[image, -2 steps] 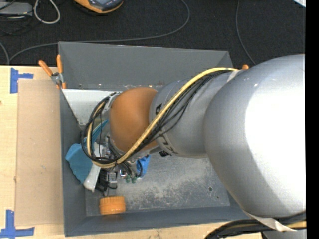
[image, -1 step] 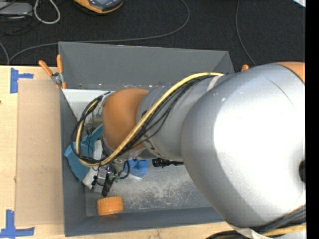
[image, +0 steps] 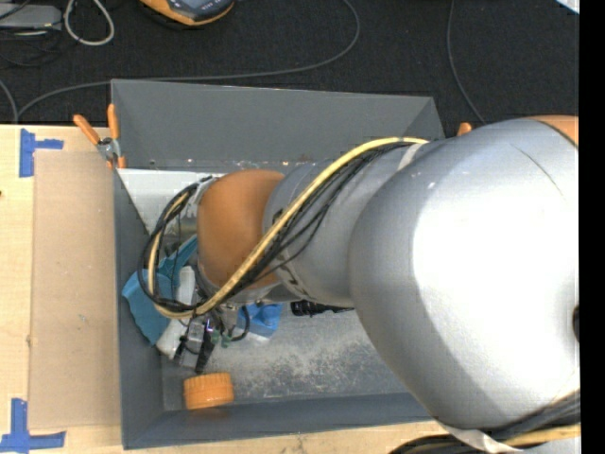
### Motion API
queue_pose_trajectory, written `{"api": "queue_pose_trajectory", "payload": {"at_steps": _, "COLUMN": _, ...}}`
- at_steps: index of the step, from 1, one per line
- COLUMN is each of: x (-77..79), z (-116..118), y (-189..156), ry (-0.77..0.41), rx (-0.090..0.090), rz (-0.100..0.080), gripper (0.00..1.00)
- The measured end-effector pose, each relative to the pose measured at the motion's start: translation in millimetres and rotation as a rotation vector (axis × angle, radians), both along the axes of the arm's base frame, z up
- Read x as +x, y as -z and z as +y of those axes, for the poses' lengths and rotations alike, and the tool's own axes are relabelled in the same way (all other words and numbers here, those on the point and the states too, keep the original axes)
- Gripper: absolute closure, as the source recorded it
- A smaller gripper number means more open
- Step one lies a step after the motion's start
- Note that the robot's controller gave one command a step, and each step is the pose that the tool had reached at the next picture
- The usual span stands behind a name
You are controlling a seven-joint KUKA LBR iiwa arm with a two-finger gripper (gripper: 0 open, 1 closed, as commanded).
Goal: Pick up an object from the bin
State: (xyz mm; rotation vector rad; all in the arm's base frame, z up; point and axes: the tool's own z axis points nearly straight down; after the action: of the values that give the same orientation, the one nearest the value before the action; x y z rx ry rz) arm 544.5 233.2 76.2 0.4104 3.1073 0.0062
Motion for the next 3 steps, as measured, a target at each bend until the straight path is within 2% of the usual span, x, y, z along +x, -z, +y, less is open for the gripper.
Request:
{"api": "queue_pose_trajectory", "payload": {"at_steps": 1, "x": 17.4, "z": 4, "y": -9, "ry": -0.201, "rx": -0.004, "rz": 0.010, "gripper": 0.00}}
{"api": "queue_pose_trajectory", "payload": {"at_steps": 2, "x": 12.1, "z": 2, "y": -4, "ry": -0.102, "rx": -0.005, "rz": 0.008, "gripper": 0.00}}
{"api": "queue_pose_trajectory", "payload": {"at_steps": 3, "x": 14.0, "z": -10, "y": -9, "ry": -0.186, "rx": -0.005, "rz": 0.012, "gripper": 0.00}}
